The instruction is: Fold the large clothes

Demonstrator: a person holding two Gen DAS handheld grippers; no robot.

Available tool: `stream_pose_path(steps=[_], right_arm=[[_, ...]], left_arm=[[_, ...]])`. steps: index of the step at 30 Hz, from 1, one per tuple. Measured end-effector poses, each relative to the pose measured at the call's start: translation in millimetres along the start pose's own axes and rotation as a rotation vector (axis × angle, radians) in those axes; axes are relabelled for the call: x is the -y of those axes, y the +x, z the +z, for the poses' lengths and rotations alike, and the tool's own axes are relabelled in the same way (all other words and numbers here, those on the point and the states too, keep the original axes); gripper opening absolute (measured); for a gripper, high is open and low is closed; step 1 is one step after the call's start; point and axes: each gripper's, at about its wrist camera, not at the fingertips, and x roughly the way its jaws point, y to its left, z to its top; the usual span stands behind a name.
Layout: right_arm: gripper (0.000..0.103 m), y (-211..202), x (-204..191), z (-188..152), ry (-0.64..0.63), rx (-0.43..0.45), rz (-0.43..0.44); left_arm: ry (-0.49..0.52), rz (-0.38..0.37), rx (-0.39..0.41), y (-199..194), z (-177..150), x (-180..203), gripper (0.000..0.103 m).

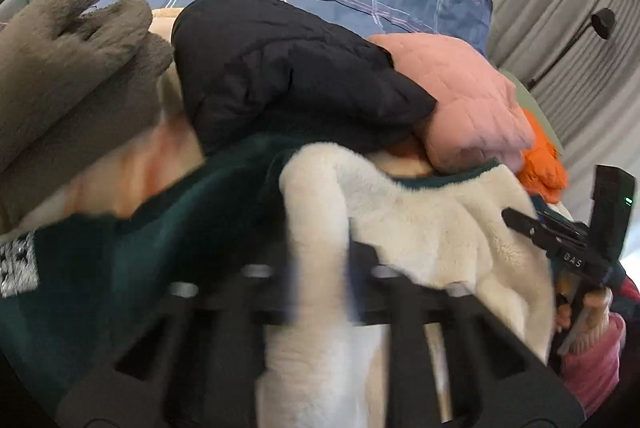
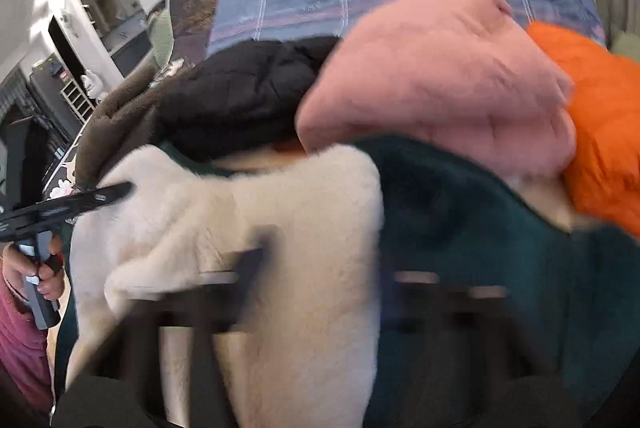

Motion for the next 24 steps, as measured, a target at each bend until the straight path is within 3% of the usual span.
stream_pose_path(steps=[4, 5, 6, 7, 8, 9, 11, 12, 13, 16, 20, 24], right_arm=[[0.01, 9.2, 14.6, 24.6, 0.031, 0.096, -0.06], [0.01, 16.9, 16.2, 21.4, 0.011, 0.082, -0.087], [0.01, 32.5, 16.0, 15.5, -0.03, 0.064, -0.148], [0.012, 45.5, 13.2, 7.6, -0.084, 0.064, -0.193], [0.012, 50.2, 10.9, 1.2, -0.11, 0.084, -0.214], [0.014, 48.6, 10.1, 1.1, -0.108, 0.099, -0.217], [0.029, 34.8, 12.1, 4.9, -0.089, 0.116, -0.233], [0.04, 26.4, 14.4, 6.9, -0.075, 0.115, -0.232], [0.045, 19.6, 16.6, 8.5, -0.062, 0.117, -0.23], [0.045, -19.3, 15.9, 7.9, -0.029, 0.156, -0.212], [0.05, -70.4, -12.8, -9.4, -0.106, 0.205, -0.119], [0.061, -94.4, -63.8, -42.1, -0.246, 0.165, 0.016]], left_arm=[[-0.022, 0.094, 0.177, -7.5, 11.6, 3.9, 0.012], [-0.01, 0.143, 0.217, -5.1, 11.6, 2.8, 0.01], [0.014, 0.235, 0.241, 3.4, 9.9, 1.3, 0.0], [0.037, 0.391, 0.219, 23.0, 5.1, -6.3, 0.0], [0.011, 0.402, 0.165, 37.7, -0.2, -18.9, 0.0], [-0.096, 0.326, 0.101, 46.8, -4.3, -42.0, 0.0], [-0.193, 0.239, 0.14, 30.0, -3.8, -59.8, 0.0], [-0.218, 0.228, 0.15, 20.9, -3.2, -64.5, 0.0], [-0.226, 0.209, 0.16, 8.4, -2.8, -67.4, 0.0], [-0.226, 0.113, 0.189, -28.5, -5.8, -64.2, 0.007], [-0.122, 0.029, 0.17, -68.4, -20.7, -40.5, 0.053], [-0.077, -0.008, 0.107, -83.7, -44.1, -22.8, 0.069]])
